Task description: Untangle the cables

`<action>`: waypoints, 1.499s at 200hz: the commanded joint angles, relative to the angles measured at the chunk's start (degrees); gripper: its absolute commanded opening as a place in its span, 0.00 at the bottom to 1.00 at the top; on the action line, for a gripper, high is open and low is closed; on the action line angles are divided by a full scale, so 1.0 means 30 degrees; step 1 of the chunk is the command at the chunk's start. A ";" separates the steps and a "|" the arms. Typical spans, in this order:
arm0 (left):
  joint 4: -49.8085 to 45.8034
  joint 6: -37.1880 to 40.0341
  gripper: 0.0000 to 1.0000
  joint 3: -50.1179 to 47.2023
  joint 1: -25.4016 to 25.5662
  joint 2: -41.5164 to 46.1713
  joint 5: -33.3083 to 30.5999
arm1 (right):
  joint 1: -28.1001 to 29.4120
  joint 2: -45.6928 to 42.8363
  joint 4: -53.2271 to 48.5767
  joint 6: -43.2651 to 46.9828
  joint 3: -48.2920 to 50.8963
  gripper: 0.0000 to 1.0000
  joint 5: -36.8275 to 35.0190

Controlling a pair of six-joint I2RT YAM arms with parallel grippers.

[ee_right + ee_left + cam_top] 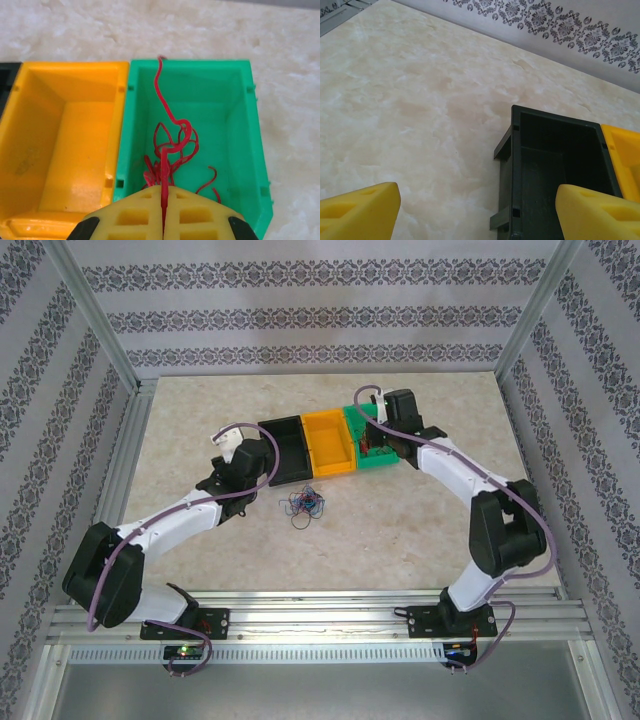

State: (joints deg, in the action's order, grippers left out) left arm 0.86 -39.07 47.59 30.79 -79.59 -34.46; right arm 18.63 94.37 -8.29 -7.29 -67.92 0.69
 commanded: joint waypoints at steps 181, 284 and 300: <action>0.0673 -0.0003 0.81 -0.0030 0.0256 -0.0440 0.0252 | 0.0180 -0.1571 0.6733 -0.1318 0.3349 0.00 -0.0463; 0.0928 -0.0246 0.81 0.0099 0.0256 -0.0920 0.0966 | 0.0238 -0.5593 0.5883 -0.3593 0.8870 0.00 -0.0422; 0.0958 -0.0232 0.81 0.0117 0.0256 -0.0948 0.0996 | 0.0236 -0.5645 0.5710 -0.3886 0.9201 0.00 -0.0577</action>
State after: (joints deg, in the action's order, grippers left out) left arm 2.17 -39.09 47.62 30.81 -81.84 -31.66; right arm 18.63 78.85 9.47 -15.97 -42.17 -0.43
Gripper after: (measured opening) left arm 0.815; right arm 0.060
